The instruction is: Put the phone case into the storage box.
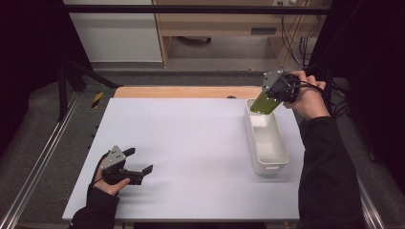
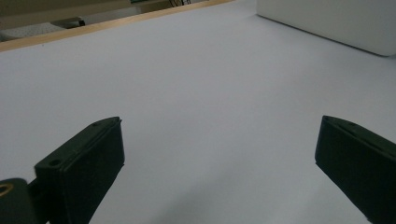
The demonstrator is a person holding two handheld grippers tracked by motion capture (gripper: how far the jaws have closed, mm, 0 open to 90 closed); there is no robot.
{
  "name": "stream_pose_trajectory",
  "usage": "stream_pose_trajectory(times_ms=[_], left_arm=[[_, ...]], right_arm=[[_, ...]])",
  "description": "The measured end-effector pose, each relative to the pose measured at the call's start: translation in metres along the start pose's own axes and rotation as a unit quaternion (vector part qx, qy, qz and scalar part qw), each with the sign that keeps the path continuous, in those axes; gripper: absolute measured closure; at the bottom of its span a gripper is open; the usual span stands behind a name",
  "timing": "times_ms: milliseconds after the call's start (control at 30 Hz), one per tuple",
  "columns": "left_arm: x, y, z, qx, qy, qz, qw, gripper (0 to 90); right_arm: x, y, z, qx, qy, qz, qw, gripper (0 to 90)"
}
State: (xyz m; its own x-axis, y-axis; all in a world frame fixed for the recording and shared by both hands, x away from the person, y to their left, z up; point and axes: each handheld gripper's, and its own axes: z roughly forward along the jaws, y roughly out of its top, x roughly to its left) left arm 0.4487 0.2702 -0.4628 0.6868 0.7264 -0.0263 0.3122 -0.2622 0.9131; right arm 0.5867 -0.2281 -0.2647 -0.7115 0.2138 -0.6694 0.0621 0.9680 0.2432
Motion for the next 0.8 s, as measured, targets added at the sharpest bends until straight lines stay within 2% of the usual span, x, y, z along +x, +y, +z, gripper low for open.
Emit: stream_pose_trajectory(times_ms=[367,533,800], left_arm=[[0.001,-0.001,0.001,0.003,-0.002,-0.002,1.0000,1.2],[0.001,-0.002,0.001,0.006,-0.003,-0.001,1.0000,1.1],[0.002,-0.003,0.003,0.007,-0.004,-0.002,1.0000,1.2]], right_arm=[[-0.003,0.001,0.017,0.009,0.011,-0.036,0.9992,78.9],[-0.004,0.004,0.025,0.009,0.019,-0.045,0.9987,78.8],[-0.004,0.007,0.042,0.021,0.034,-0.069,0.9968,78.8]])
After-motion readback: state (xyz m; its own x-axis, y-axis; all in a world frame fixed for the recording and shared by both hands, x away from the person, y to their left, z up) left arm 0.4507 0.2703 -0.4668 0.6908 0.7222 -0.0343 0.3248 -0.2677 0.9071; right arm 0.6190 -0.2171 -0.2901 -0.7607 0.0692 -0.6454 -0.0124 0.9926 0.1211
